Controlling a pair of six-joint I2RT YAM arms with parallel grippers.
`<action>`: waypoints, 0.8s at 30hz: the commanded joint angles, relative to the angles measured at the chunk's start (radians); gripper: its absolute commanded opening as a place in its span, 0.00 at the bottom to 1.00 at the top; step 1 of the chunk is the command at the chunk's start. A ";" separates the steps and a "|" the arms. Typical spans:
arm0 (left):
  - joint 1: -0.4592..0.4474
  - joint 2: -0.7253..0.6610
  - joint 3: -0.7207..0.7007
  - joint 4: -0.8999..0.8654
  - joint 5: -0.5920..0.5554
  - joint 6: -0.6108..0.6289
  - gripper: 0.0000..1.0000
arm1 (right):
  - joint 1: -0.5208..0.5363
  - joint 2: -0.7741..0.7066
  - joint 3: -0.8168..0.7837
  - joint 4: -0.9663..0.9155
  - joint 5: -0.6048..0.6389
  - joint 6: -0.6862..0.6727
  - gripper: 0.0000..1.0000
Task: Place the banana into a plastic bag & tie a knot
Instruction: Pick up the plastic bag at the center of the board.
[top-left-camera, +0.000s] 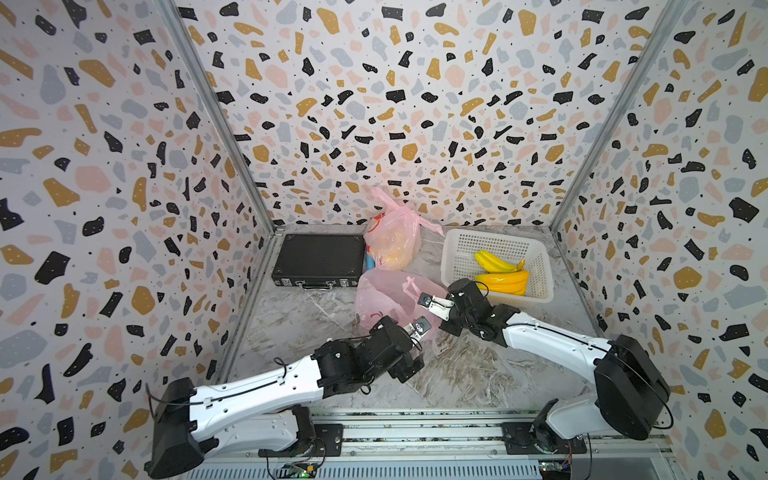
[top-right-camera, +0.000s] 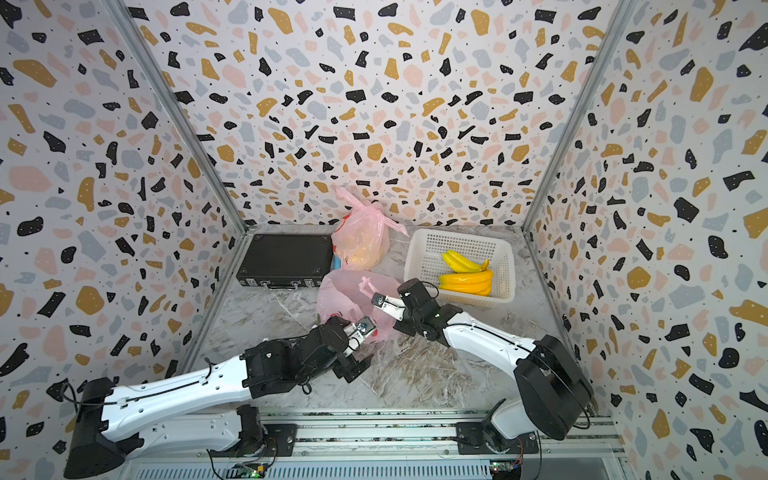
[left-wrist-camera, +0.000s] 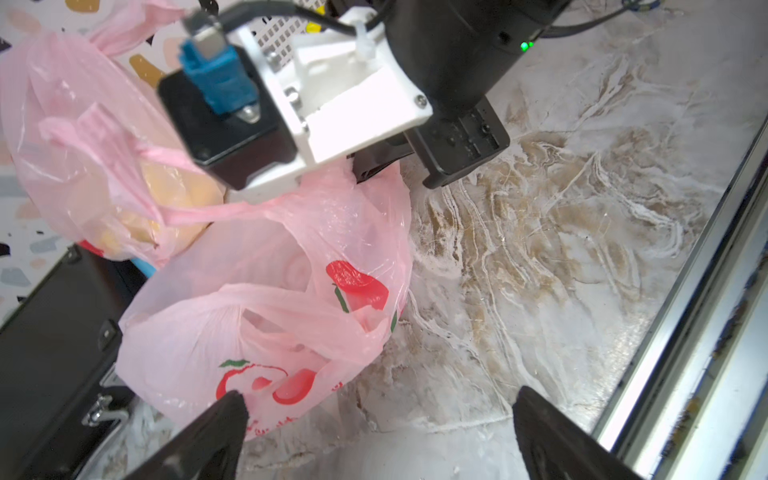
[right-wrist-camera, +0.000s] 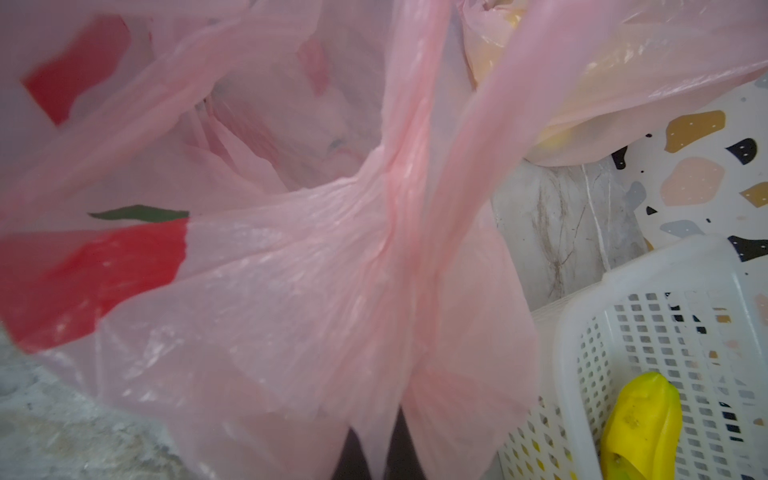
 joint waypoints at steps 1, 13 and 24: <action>-0.001 -0.017 -0.022 0.134 0.010 0.177 0.99 | -0.012 -0.038 0.005 -0.027 -0.068 0.012 0.00; 0.082 0.134 0.067 0.032 0.024 0.179 0.93 | -0.047 -0.107 -0.026 -0.030 -0.227 0.071 0.00; 0.203 0.184 0.104 0.042 -0.037 0.115 0.02 | -0.047 -0.144 -0.073 -0.016 -0.259 0.121 0.00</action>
